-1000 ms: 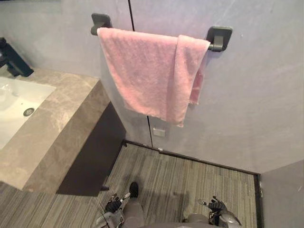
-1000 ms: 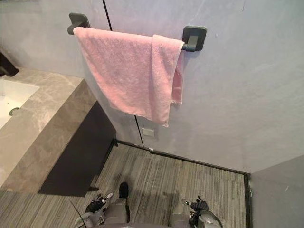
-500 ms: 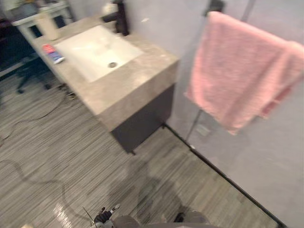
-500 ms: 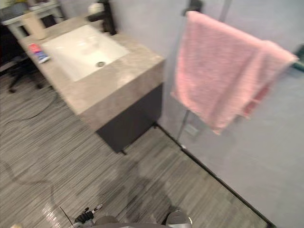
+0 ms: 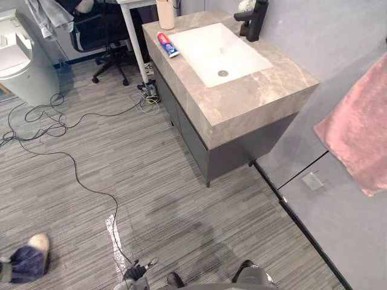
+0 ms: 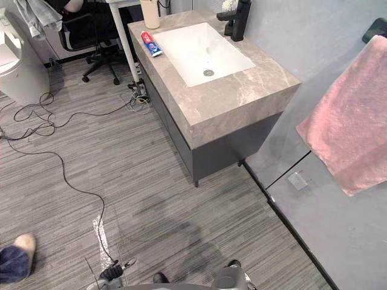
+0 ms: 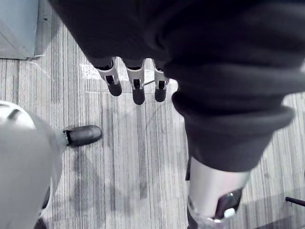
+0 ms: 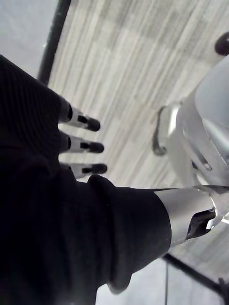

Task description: Organize washtable

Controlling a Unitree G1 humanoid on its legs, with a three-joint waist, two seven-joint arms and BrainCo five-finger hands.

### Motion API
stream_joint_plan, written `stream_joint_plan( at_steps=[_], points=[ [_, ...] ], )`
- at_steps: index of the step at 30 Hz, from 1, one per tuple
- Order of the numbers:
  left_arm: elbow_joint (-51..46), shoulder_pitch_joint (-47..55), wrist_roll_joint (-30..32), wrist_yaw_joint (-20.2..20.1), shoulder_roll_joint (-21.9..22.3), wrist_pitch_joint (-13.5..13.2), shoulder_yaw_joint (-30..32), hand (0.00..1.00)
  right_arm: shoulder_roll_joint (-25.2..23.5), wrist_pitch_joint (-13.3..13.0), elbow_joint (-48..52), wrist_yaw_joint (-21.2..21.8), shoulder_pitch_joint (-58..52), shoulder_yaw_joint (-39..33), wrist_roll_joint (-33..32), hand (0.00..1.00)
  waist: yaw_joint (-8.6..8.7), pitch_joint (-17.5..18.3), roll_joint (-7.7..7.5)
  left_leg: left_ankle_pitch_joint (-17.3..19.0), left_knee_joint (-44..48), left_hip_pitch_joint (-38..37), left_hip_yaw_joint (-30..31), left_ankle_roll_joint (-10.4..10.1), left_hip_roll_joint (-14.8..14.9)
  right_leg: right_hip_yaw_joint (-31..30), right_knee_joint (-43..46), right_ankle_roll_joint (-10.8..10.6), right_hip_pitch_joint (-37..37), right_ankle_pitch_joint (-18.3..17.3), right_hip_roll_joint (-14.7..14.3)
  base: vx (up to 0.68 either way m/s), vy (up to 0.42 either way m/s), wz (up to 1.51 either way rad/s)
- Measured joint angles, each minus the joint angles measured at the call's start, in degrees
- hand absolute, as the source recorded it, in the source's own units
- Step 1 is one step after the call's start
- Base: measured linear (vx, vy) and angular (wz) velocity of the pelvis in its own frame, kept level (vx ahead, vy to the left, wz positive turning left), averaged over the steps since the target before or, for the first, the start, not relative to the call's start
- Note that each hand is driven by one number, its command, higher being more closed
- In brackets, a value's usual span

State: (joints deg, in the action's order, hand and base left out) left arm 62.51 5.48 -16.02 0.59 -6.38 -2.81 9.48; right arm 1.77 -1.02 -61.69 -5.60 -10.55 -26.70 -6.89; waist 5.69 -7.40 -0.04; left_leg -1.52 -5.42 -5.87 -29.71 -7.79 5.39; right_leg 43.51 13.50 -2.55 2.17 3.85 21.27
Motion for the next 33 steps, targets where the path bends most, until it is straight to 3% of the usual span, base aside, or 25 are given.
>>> stream_joint_plan(
  at_steps=[2,3,4,5,9,11,13,14,16,20,22,23,27,33],
  points=[
    [0.3,0.1,1.5,0.9,1.4,-0.2,0.0,0.00,1.1,0.2,0.1,0.1,0.0,0.4,1.8,0.00,-0.06,-0.1,0.46,0.4,0.0,-0.1,1.4,2.1,-0.5,-5.5,2.2,0.1,0.2,0.0,-0.3,-0.07,-0.008,0.33],
    [0.3,0.2,2.2,1.0,1.7,-0.3,-0.1,0.00,1.1,0.2,0.1,-0.1,0.2,0.9,1.9,0.00,-0.22,-0.1,0.31,0.8,0.1,-0.4,3.1,4.0,-0.4,-13.5,3.8,0.1,1.0,-0.1,-1.2,-0.02,0.033,0.47],
    [0.3,0.4,2.9,1.2,1.5,-0.3,-0.1,0.00,0.6,0.2,0.3,-0.4,0.3,1.3,1.9,0.00,-0.19,-0.3,0.64,0.7,0.1,-0.1,4.1,4.4,0.2,-20.0,5.2,0.9,2.1,-1.4,-2.7,-0.04,-0.039,0.70],
    [0.3,0.4,3.4,1.4,1.3,-0.3,0.0,0.00,-0.2,0.1,0.3,-0.5,0.4,2.6,1.9,0.00,-0.03,0.1,-0.12,0.5,0.1,0.5,6.2,4.8,1.1,-27.1,6.8,1.2,3.0,-4.9,-6.4,-0.01,-0.107,0.62],
    [0.3,0.5,5.8,2.0,0.9,-0.3,1.6,0.00,-0.2,-0.9,0.3,-0.7,1.2,6.3,2.4,0.00,-0.11,-0.1,-0.64,-2.1,0.1,2.6,9.9,3.7,2.1,-34.0,5.3,1.7,2.6,-7.8,-10.7,-0.02,-0.135,0.40],
    [0.4,0.3,7.0,2.1,0.8,-0.3,2.3,0.00,-0.1,-1.3,0.7,-0.8,1.3,7.8,3.7,0.00,-0.14,0.3,-1.59,-3.0,0.1,3.6,11.3,3.0,2.2,-37.4,0.7,4.9,0.5,-10.7,-11.9,-0.02,-0.151,0.33],
    [0.5,-0.3,7.9,2.2,1.1,-0.4,2.6,0.00,-0.2,-1.7,1.3,-0.8,1.4,9.6,5.1,0.00,-0.18,-0.1,-2.08,-4.0,0.0,4.5,12.0,2.5,2.2,-38.9,-2.8,2.9,-0.9,-12.5,-12.2,-0.04,-0.160,0.23],
    [0.5,-0.4,8.0,2.2,1.6,-0.4,3.1,0.00,-0.1,-2.1,1.4,-0.8,1.5,9.9,5.5,0.00,-0.20,-0.2,-2.10,-4.5,-0.2,4.8,12.2,2.2,2.4,-39.3,-3.8,-0.5,-1.1,-12.7,-12.3,-0.07,-0.162,0.03],
    [0.6,-0.3,8.3,2.7,2.8,-0.4,4.6,0.00,0.8,-2.4,1.3,-0.9,1.5,11.4,6.1,0.00,-0.19,-0.2,-1.75,-4.7,-0.5,4.9,12.2,2.1,3.5,-39.6,-4.6,-2.0,-1.0,-12.2,-13.3,-0.08,-0.149,-0.08],
    [1.1,-0.7,11.6,3.1,2.8,-0.8,3.7,0.00,1.1,-2.8,1.3,-1.0,1.5,12.2,6.6,0.00,-0.17,-0.1,-1.67,-4.7,-0.5,4.9,12.3,2.0,3.8,-40.4,-5.5,-2.6,-1.1,-11.8,-13.9,-0.03,-0.045,-0.09],
    [1.1,-1.3,14.1,3.2,2.6,-0.9,3.3,0.00,0.9,-2.9,1.2,-1.7,1.6,13.8,7.0,0.00,-0.19,0.2,-2.15,-4.7,-0.5,5.1,12.2,2.0,3.5,-40.5,-6.2,-3.0,-1.4,-11.3,-13.5,0.01,0.016,0.01],
    [1.4,-1.6,14.6,3.2,2.4,-0.9,3.3,0.00,0.9,-2.9,0.9,-1.9,1.6,14.1,7.3,0.00,-0.27,0.2,-3.08,-4.7,-0.5,5.1,12.2,2.0,3.4,-40.4,-6.8,-3.0,-2.0,-10.9,-13.5,0.04,0.030,0.02],
    [1.8,-1.7,14.5,3.2,1.2,-0.9,3.5,0.00,-0.1,-2.9,-0.1,-1.9,1.8,14.4,7.4,0.00,-0.33,0.7,-4.88,-4.7,-0.5,5.1,12.3,2.0,3.3,-40.3,-7.8,-2.7,-2.7,-10.5,-13.5,0.02,0.005,0.02],
    [1.8,-1.7,11.4,3.2,1.2,-0.9,6.2,0.00,-0.2,-2.8,-1.8,-1.8,1.9,14.2,7.3,0.00,-1.53,0.7,-5.36,-4.7,-0.5,5.0,12.7,2.0,2.8,-40.1,-7.8,-2.2,-3.0,-10.9,-13.0,-0.01,0.014,0.06]
  ],
)
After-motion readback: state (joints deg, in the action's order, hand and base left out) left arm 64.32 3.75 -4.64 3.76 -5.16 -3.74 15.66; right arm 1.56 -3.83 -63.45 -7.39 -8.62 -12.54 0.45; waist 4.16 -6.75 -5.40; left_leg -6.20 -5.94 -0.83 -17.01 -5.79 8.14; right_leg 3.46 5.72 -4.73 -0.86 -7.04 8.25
